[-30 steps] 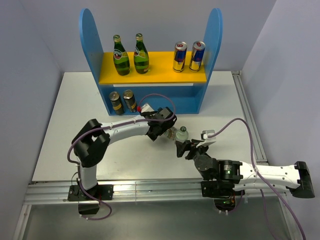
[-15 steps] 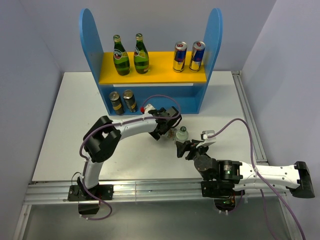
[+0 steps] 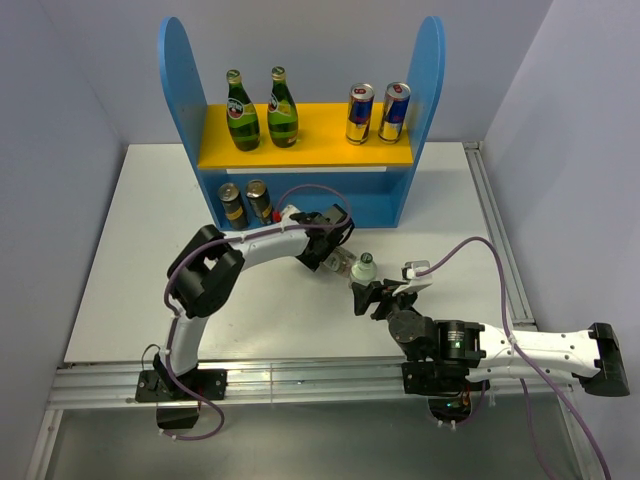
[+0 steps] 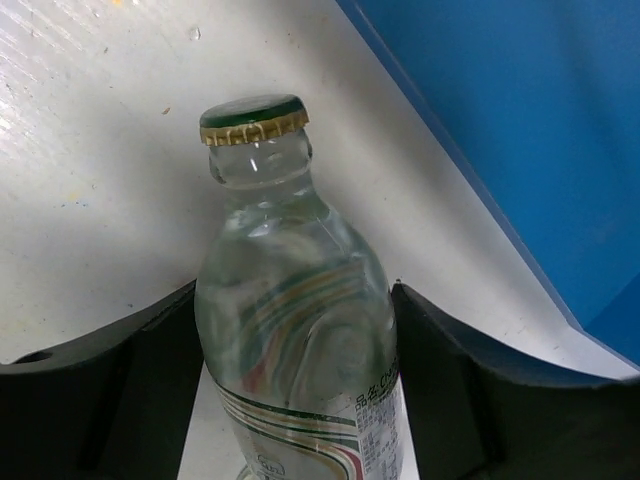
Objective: Place and organize the beverage onto the shelf
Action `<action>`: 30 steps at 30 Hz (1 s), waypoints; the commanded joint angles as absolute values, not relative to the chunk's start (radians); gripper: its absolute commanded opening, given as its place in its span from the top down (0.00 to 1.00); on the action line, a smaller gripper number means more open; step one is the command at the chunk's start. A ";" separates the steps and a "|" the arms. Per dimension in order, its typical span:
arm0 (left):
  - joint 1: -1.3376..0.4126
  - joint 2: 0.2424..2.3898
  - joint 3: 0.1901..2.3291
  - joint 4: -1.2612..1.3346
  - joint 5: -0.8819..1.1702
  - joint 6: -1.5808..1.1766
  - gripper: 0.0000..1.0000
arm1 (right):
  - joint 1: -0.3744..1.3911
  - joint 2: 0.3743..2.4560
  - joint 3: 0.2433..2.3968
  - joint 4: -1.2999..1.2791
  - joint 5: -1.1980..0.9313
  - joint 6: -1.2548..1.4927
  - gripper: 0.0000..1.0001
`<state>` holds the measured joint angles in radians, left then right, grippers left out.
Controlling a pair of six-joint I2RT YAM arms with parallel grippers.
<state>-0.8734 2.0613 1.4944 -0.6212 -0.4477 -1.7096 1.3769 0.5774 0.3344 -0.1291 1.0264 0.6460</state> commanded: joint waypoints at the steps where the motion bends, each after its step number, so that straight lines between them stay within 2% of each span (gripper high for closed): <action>1: -0.864 2.108 1.497 -0.637 -0.414 -1.677 0.28 | 1.385 0.568 0.336 -0.123 1.048 0.660 0.13; 4: -0.865 2.132 1.514 -0.635 -0.394 -1.644 0.31 | 1.385 0.557 0.330 -0.115 1.042 0.654 0.13; 8: -0.867 2.148 1.520 -0.627 -0.380 -1.606 0.50 | 1.384 0.563 0.334 -0.120 1.046 0.657 0.13; 10: -0.865 2.145 1.500 -0.620 -0.382 -1.595 0.77 | 1.385 0.566 0.336 -0.123 1.045 0.658 0.13; 11: -0.865 2.138 1.491 -0.614 -0.382 -1.592 0.98 | 1.385 0.568 0.334 -0.121 1.046 0.657 0.13; 15: -0.876 2.102 1.460 -0.644 -0.445 -1.604 1.00 | 1.384 0.563 0.333 -0.118 1.043 0.655 0.13; 19: -0.934 2.042 1.503 -0.731 -0.642 -1.588 1.00 | 1.384 0.564 0.333 -0.112 1.039 0.650 0.13; 25: -0.999 1.988 1.587 -0.874 -0.834 -1.557 1.00 | 1.385 0.584 0.337 -0.107 1.039 0.649 0.13; 30: -1.014 1.962 1.614 -0.864 -0.949 -1.491 1.00 | 1.384 0.594 0.341 -0.109 1.040 0.650 0.13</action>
<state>-1.0111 2.0659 1.5467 -0.8345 -0.7765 -1.5536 1.3769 0.5877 0.3344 -0.1276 1.0233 0.6453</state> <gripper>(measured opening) 0.719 0.871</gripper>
